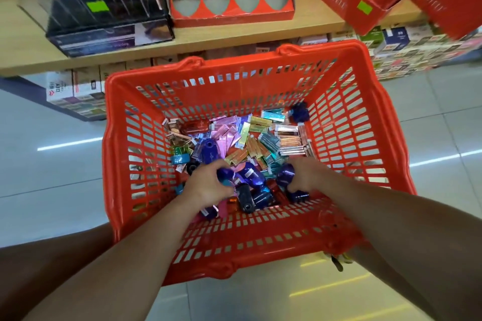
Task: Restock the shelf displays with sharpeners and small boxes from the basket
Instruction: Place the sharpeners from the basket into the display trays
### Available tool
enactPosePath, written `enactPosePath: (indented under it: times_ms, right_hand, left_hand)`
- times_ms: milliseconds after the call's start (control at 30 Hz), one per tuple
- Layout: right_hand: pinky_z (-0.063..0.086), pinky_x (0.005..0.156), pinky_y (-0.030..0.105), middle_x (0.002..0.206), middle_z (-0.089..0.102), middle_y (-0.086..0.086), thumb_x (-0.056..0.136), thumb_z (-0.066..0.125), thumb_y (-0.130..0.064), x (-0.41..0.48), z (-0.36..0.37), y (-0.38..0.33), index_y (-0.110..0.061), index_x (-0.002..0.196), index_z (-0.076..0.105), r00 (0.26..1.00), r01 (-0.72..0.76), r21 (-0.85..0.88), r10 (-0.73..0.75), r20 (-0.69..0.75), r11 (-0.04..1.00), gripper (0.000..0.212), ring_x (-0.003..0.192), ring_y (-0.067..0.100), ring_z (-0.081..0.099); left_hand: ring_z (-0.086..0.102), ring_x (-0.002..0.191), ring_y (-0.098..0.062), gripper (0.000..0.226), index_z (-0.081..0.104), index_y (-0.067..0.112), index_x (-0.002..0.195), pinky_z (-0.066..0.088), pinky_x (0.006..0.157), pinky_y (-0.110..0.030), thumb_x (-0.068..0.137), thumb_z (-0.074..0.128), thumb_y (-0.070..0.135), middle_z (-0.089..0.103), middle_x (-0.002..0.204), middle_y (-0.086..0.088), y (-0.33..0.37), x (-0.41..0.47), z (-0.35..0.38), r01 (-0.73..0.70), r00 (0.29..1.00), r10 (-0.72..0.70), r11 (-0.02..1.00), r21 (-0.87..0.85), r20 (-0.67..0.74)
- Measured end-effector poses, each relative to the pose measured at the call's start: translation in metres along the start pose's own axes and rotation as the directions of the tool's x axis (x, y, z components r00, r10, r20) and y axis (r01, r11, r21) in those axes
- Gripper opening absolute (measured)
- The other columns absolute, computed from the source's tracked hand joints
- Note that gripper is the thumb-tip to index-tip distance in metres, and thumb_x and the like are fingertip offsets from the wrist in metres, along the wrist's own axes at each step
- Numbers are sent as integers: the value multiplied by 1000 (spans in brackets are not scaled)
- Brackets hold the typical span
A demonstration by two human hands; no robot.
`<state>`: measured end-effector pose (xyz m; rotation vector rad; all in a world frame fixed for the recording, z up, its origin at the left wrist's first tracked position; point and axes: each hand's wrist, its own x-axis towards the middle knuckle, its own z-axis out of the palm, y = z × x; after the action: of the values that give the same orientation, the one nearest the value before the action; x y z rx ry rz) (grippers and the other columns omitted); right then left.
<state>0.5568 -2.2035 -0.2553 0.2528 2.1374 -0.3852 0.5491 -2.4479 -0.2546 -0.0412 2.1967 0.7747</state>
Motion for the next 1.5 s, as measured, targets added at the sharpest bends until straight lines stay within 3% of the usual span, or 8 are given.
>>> enactPosePath:
  times_ms: [100, 200, 300, 600, 867, 1100, 1267, 1500]
  right_hand:
    - [51, 54, 22, 101, 62, 6, 77, 79, -17, -12, -23, -11, -11, 120, 57, 999, -45, 546, 46, 12, 837, 48, 78, 19, 66]
    - [58, 64, 30, 109, 67, 11, 81, 75, -10, -29, -46, -31, -16, 107, 61, 999, -32, 939, -1, 34, 342, 30, 84, 27, 71]
    - [60, 72, 37, 106, 71, 13, 82, 72, -3, -43, -63, -53, -12, 106, 62, 992, 27, 999, -126, -23, 35, 28, 83, 30, 73]
    - [53, 75, 40, 107, 72, 4, 66, 78, -29, -79, -85, -89, -20, 109, 68, 952, 121, 970, -250, -174, -213, 45, 96, 20, 66]
    - [58, 70, 36, 104, 73, 13, 81, 70, -20, -81, -79, -122, -11, 115, 68, 932, 124, 816, -216, -291, -565, 35, 90, 26, 72]
    - [58, 57, 31, 90, 73, 12, 79, 71, -15, -85, -111, -124, -6, 111, 66, 920, 234, 797, -138, -367, -556, 34, 74, 21, 71]
    - [53, 48, 28, 79, 71, 7, 83, 68, -13, -86, -134, -113, -13, 107, 65, 896, 298, 838, -168, -410, -457, 25, 64, 17, 68]
    - [57, 67, 39, 95, 71, 16, 70, 71, -9, -78, -146, -123, -5, 113, 64, 874, 111, 666, -247, -419, -738, 44, 76, 25, 70]
  left_hand:
    - [66, 93, -24, 31, 57, 26, 109, 58, 73, -34, 85, 60, 7, 62, 112, -8, 27, -7, -25, 169, 985, -101, 676, -717, 136]
    - [68, 99, -34, 27, 58, 19, 109, 54, 89, -47, 88, 53, 2, 65, 117, -12, 49, -13, -43, 162, 983, 16, 381, -910, 181]
    - [63, 99, -28, 29, 64, 24, 99, 50, 89, -47, 85, 49, 3, 63, 115, -9, 71, -20, -57, 88, 985, 107, 378, -921, 138]
    - [65, 104, -16, 26, 59, 39, 119, 52, 93, -49, 95, 52, 31, 67, 112, 5, 118, -35, -75, -270, 963, 186, 695, -667, -196]
    - [64, 93, -7, 29, 55, 38, 123, 52, 85, -33, 95, 51, 41, 68, 100, 13, 141, -31, -68, -464, 752, 248, 857, -224, -611]
    - [69, 84, -15, 8, 70, 27, 94, 55, 80, -41, 88, 66, 26, 74, 87, 2, 165, -23, -104, -547, 762, 167, 684, -483, -626]
    - [69, 79, -14, 39, 56, 28, 122, 56, 74, -24, 91, 61, 6, 75, 87, -7, 177, -22, -142, -577, 794, 314, 658, -484, -520]
    - [69, 71, -18, 27, 55, 19, 112, 57, 62, -28, 91, 60, 4, 73, 79, -5, 200, -14, -163, -588, 802, 338, 591, -552, -492]
